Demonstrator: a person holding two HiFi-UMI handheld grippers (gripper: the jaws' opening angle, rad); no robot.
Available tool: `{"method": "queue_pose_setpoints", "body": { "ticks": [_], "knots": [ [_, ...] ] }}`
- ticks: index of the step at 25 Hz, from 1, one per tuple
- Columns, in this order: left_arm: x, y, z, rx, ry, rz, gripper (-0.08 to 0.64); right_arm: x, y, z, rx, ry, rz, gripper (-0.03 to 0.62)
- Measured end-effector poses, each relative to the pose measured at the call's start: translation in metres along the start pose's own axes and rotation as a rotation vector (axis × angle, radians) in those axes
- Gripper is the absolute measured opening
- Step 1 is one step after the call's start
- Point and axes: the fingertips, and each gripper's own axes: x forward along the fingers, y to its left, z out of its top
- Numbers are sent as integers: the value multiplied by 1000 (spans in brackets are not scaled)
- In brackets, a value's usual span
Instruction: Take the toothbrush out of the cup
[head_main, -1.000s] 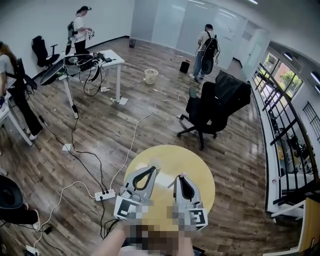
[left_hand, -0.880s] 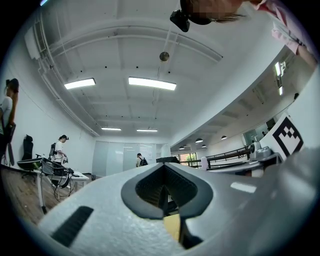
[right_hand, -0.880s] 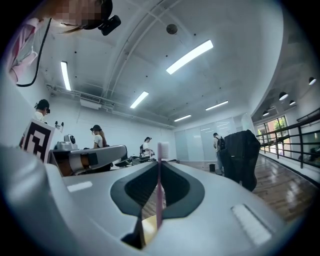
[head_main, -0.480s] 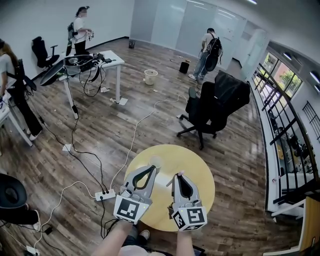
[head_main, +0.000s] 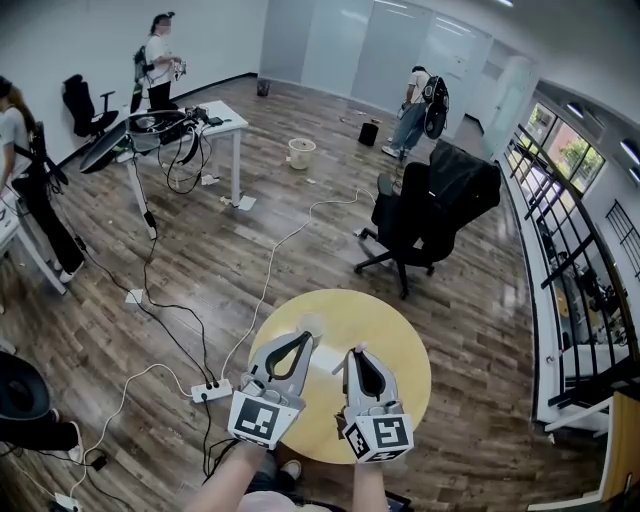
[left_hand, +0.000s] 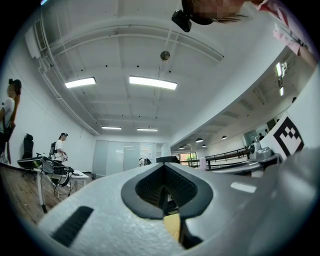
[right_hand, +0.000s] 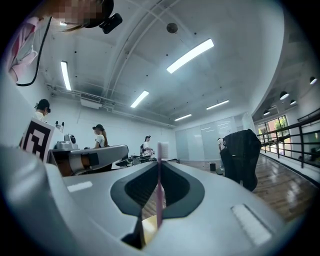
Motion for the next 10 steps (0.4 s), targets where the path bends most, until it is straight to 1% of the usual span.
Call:
{"method": "queue_pose_setpoints", "body": {
  "ticks": [10],
  "knots": [
    [-3,4,-3,-26,10,21,-5,0,0,2,3,-3,4,18]
  ]
}}
